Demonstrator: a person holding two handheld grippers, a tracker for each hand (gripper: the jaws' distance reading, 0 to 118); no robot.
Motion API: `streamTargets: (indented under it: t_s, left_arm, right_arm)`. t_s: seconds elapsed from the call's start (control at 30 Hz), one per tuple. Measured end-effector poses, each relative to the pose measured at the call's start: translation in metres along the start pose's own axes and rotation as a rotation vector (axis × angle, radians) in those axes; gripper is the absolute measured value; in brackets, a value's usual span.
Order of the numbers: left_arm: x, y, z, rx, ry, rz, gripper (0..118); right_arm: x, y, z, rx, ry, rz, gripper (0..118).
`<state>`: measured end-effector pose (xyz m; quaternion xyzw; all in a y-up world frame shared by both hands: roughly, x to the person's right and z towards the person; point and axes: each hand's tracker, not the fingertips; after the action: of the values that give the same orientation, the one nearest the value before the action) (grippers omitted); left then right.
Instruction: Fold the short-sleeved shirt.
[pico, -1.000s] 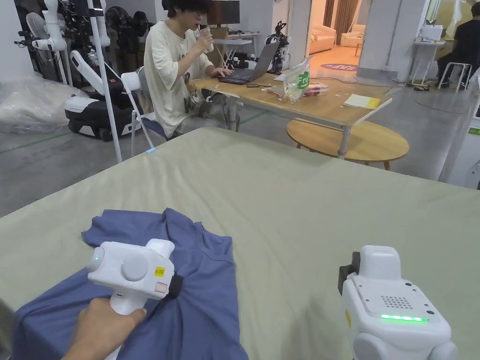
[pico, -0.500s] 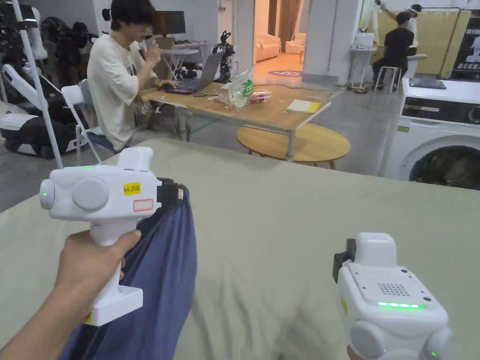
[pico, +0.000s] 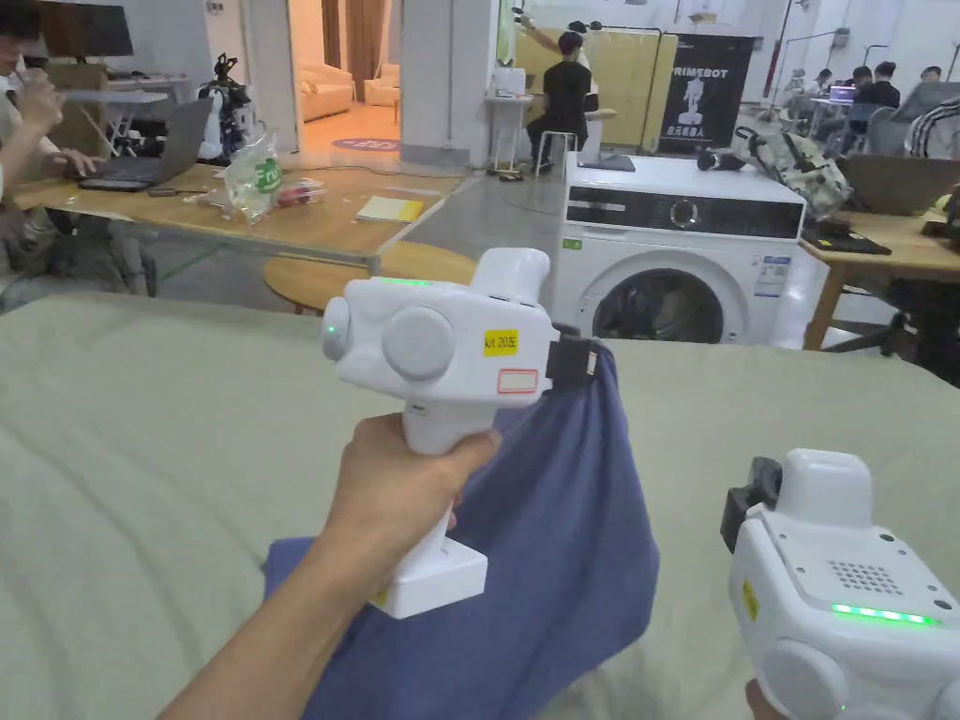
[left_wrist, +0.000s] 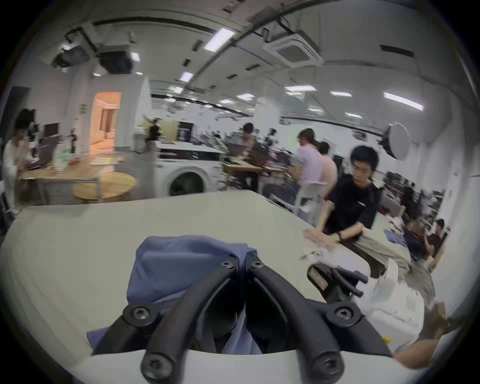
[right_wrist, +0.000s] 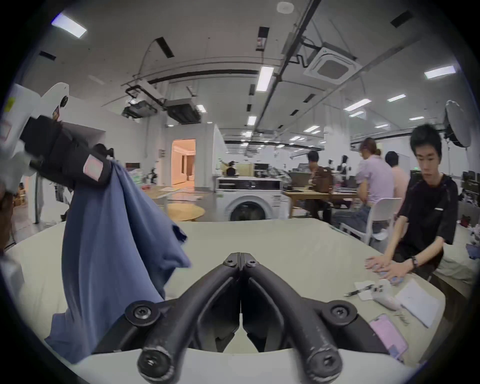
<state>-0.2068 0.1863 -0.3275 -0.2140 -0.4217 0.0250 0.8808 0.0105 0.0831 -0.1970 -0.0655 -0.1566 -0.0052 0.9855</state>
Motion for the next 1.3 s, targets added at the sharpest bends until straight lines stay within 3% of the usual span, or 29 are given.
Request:
streamTargets:
  t_s: [0.17,0.43,0.47,0.53,0.57,0.67,0.8,0.83,0.9,1.0,1.3]
  left_arm:
    - [0.044,-0.057,-0.055,-0.148,-0.112,-0.022,0]
    - [0.051,-0.164,-0.078,-0.310,-0.144,0.066,0]
    - [0.048,-0.170,-0.076,-0.319,-0.140,0.069,7]
    - [0.041,-0.173,-0.068,-0.333,-0.144,0.094,43]
    - [0.037,-0.174,-0.060,-0.317,-0.137,0.098,54]
    - [0.021,-0.163,-0.030,-0.207,-0.059,0.107,55]
    - [-0.012,-0.159,0.013,-0.081,0.094,0.169,54]
    - [-0.022,-0.160,0.022,-0.054,0.124,0.188,40]
    - [-0.040,-0.163,0.035,-0.057,0.186,0.212,0]
    - [-0.068,-0.169,0.048,-0.084,0.314,0.203,0]
    - [-0.177,-0.140,0.058,-0.178,0.442,0.316,0]
  right_arm:
    - [0.049,-0.006,0.005,-0.021,-0.084,-0.006,0]
    - [0.061,-0.026,0.003,-0.072,-0.113,0.009,0]
    - [0.057,-0.028,0.003,-0.079,-0.108,0.011,0]
    - [0.051,-0.031,0.002,-0.089,-0.097,0.016,0]
    - [0.047,-0.031,0.002,-0.093,-0.088,0.017,0]
    - [0.033,-0.028,0.002,-0.087,-0.056,0.024,0]
    - [0.013,-0.023,0.001,-0.078,0.000,0.036,0]
    - [0.008,-0.022,0.000,-0.078,0.008,0.038,0]
    - [-0.001,-0.020,-0.003,-0.078,0.033,0.032,0]
    - [-0.015,-0.019,-0.008,-0.085,0.065,0.030,0]
    - [-0.036,-0.012,-0.027,-0.102,0.117,0.051,0]
